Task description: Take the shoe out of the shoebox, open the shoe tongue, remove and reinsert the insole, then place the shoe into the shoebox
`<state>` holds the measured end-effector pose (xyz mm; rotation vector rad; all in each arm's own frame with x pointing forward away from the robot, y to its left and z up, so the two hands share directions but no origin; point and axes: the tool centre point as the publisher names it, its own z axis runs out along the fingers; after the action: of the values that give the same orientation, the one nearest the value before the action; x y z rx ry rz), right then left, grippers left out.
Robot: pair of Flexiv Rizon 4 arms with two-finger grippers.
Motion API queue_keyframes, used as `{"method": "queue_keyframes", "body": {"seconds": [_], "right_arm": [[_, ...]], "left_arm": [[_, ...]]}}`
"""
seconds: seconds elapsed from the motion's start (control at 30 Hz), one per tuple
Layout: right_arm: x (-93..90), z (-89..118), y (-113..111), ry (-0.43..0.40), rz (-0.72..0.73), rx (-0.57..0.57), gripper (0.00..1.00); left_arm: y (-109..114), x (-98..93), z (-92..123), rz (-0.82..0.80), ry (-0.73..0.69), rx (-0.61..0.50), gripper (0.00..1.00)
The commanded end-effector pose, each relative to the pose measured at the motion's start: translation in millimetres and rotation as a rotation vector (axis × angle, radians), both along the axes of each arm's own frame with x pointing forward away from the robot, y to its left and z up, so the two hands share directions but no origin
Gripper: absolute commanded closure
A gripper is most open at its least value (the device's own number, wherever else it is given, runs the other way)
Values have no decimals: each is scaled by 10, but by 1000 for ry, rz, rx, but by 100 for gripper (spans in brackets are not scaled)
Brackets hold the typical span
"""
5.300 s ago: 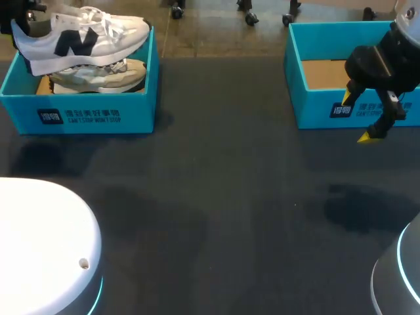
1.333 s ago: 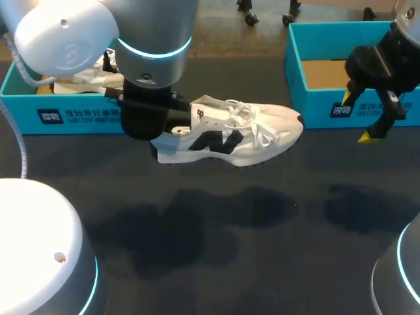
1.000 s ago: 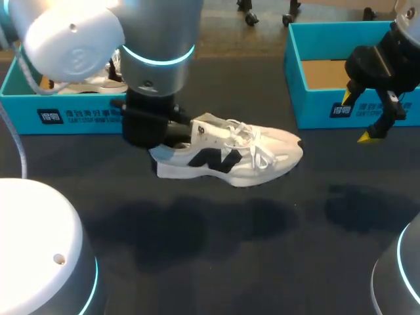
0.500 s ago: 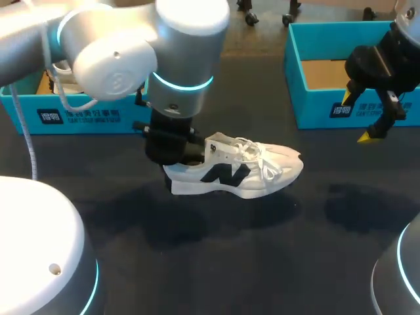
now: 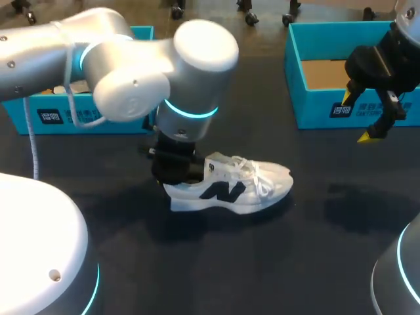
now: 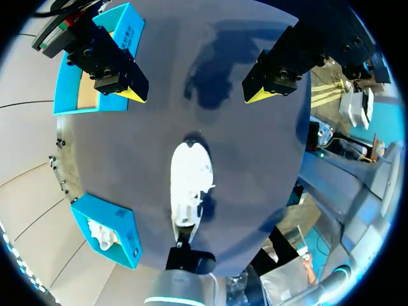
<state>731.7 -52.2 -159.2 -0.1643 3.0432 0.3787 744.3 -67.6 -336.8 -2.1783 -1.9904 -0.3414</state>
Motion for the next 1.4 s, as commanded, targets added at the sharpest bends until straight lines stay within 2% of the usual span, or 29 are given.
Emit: {"method": "queue_keyframes", "body": {"seconds": [0.03,0.2,0.63,0.73,0.77,0.83,0.9,1.1,1.4], "right_arm": [[12,-5,8,2,0,-2,0],[12,-5,8,2,0,-2,0],[12,-5,8,2,0,-2,0],[12,-5,8,2,0,-2,0],[12,-5,8,2,0,-2,0],[12,-5,8,2,0,-2,0],[12,-5,8,2,0,-2,0],[12,-5,8,2,0,-2,0],[12,-5,8,2,0,-2,0]], "left_arm": [[-48,-12,-175,5,-9,11,100],[-55,-33,-292,17,-60,40,100],[2,-89,-405,41,-45,37,100],[6,-100,-398,50,-39,34,77],[14,-114,-367,49,-32,22,58],[21,-127,-328,50,-32,23,45],[25,-141,-271,62,-34,14,0],[16,-160,-80,98,-15,-42,0],[-58,-131,194,310,69,-187,0]]}}
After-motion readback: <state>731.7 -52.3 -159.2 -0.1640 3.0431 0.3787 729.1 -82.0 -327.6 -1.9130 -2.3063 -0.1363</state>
